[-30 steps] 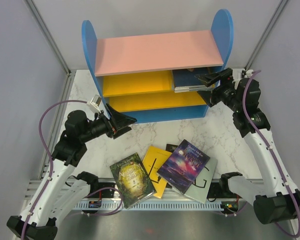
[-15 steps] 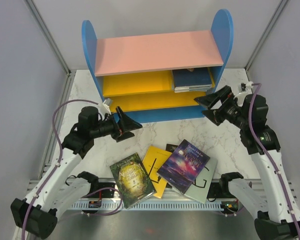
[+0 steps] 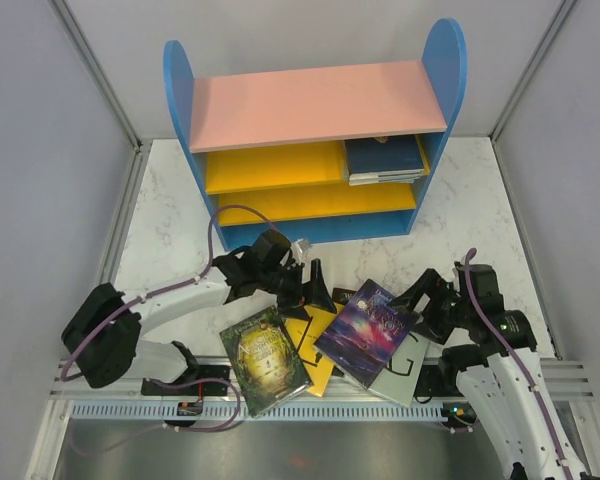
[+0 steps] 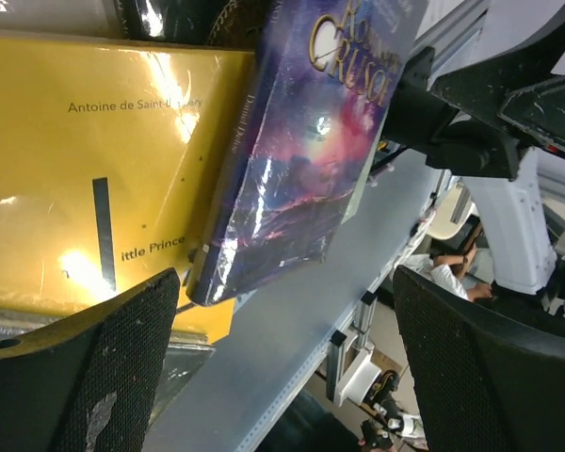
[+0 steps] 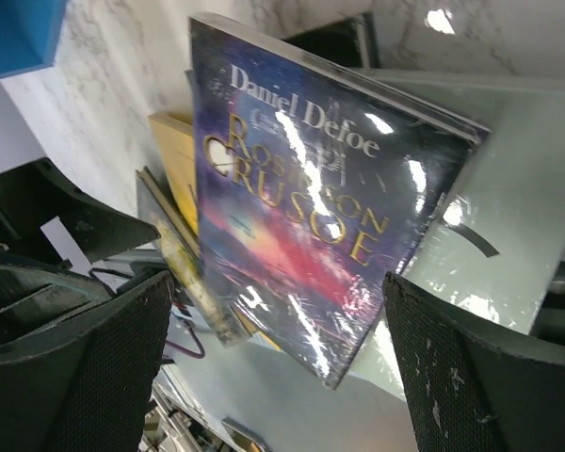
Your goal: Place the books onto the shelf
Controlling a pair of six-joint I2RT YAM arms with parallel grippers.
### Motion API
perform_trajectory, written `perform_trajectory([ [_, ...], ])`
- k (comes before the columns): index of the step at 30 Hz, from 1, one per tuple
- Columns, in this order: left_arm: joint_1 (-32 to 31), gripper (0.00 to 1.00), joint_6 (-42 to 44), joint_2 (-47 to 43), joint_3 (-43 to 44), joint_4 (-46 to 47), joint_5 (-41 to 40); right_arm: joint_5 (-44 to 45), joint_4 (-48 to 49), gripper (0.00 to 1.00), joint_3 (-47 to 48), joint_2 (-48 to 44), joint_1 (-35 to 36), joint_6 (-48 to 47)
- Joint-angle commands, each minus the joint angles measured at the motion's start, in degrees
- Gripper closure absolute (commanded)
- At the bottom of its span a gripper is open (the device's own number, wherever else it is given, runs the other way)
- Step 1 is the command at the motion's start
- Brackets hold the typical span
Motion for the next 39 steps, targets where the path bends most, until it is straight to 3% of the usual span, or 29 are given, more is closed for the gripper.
perform_trajectory([
  [1, -2.84, 0.05, 3.26, 4.4, 0.42, 6.93, 0.44, 1.68, -4.64, 0.06, -1.17, -1.2, -0.08, -2.87],
  [12, -9.53, 0.07, 1.51, 20.4, 0.95, 16.5, 5.71, 1.6, -5.08, 0.09, -8.91, -4.54, -0.08, -2.09],
  [18, -10.41, 0.18, -8.68, 23.13, -4.41, 37.06, 12.92, 1.42, -4.73, 0.1, -11.72, -5.95, -0.08, -1.91],
  [23, -10.41, 0.2, -16.5, 24.53, -7.93, 49.81, 14.59, 1.07, -4.46, 0.12, -12.95, -6.56, -0.08, -1.56],
  [29, -10.58, 0.39, -26.43, 27.43, -10.48, 68.18, 14.95, -0.25, -4.29, 0.24, -13.39, -7.09, 0.01, -1.56],
  [35, -11.72, 0.42, -28.55, 28.49, -8.99, 71.45, 14.25, -3.67, -2.01, 0.34, -13.39, -8.14, -0.08, 0.28],
  [38, -12.08, 0.51, -29.25, 28.49, -8.2, 72.42, 13.72, -4.81, -0.95, 0.39, -13.22, -8.67, -0.16, 1.16],
  [39, -12.16, 0.61, -29.52, 28.49, -8.11, 72.68, 13.63, -5.43, -0.78, 0.4, -13.22, -8.76, -0.08, 1.17],
])
